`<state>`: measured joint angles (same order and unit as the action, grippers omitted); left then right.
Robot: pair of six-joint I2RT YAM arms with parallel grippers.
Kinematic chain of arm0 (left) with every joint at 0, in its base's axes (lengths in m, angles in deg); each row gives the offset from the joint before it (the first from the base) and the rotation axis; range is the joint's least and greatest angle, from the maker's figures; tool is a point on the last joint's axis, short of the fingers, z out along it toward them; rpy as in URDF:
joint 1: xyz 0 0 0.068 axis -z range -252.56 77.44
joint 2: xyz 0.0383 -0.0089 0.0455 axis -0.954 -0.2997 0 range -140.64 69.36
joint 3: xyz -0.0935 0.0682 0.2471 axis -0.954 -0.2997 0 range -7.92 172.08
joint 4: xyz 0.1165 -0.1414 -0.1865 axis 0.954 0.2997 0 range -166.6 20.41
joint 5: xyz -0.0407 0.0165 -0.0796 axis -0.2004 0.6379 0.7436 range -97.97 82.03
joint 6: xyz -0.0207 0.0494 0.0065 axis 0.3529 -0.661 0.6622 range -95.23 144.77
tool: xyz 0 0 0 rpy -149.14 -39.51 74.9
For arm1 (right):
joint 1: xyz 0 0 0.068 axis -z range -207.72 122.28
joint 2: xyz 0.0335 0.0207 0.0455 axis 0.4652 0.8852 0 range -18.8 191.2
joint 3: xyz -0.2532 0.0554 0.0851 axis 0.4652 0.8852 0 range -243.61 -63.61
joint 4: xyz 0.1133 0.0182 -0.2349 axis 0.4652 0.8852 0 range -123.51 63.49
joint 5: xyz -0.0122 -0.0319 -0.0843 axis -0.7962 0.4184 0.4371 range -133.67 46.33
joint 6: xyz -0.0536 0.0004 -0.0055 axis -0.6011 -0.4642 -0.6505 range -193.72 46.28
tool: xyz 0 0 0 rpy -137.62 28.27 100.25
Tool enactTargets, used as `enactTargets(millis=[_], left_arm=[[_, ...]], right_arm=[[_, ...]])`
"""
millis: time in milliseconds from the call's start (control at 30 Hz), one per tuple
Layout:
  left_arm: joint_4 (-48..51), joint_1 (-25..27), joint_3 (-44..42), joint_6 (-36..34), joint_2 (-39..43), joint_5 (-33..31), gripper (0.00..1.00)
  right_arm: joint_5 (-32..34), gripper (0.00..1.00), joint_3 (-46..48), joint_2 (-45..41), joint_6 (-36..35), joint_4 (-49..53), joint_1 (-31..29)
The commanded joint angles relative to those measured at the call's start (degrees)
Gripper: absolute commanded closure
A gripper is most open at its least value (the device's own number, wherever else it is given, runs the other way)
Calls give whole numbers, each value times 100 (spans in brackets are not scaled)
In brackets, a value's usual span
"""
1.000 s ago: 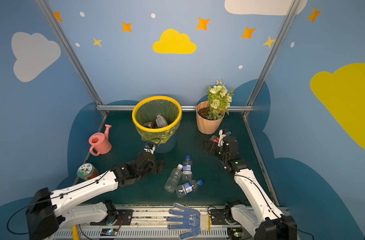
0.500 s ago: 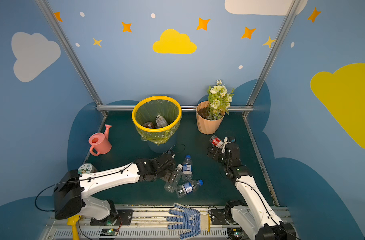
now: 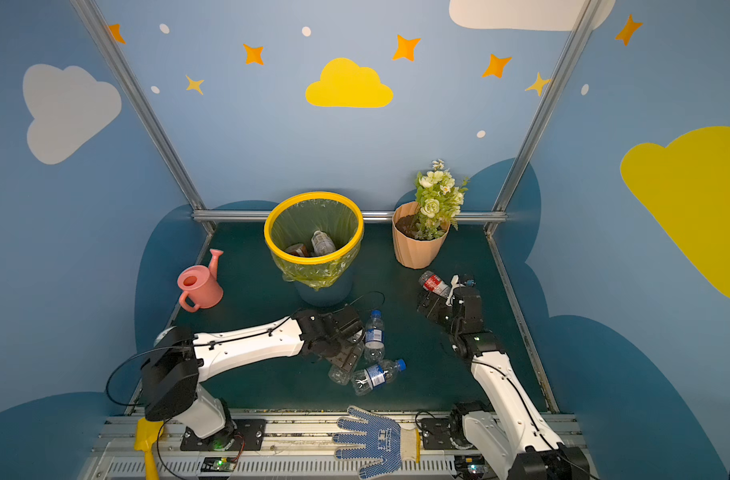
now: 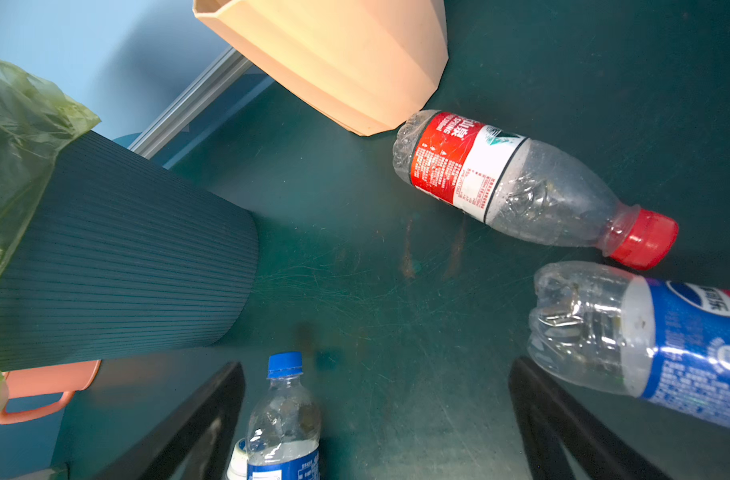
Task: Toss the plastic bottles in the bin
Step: 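Grasp the clear white-capped bottle with the left gripper and lift it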
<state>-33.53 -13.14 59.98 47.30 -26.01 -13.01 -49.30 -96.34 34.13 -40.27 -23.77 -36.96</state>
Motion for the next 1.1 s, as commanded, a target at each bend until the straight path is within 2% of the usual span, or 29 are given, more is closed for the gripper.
enactTargets(millis=[0, 500, 633, 800, 933, 1067], left_arm=[[438, 17, 221, -96, -193, 90, 5], [527, -4, 531, -169, -900, 205, 15], [468, -31, 531, -210, -1079, 222, 21], [330, -114, 395, -180, -1107, 231, 34], [208, -145, 310, -154, -910, 214, 44], [-92, -141, 152, -75, -363, 108, 50]], right_arm=[[-86, 3, 47, 25, 39, -97, 49], [-167, 3, 148, -38, 82, -77, 185], [-193, 3, 175, -76, 83, -58, 220], [-211, 3, 223, -150, 100, -50, 282], [-245, 3, 263, -169, 126, -68, 325], [-290, 3, 284, -184, 155, -75, 351]])
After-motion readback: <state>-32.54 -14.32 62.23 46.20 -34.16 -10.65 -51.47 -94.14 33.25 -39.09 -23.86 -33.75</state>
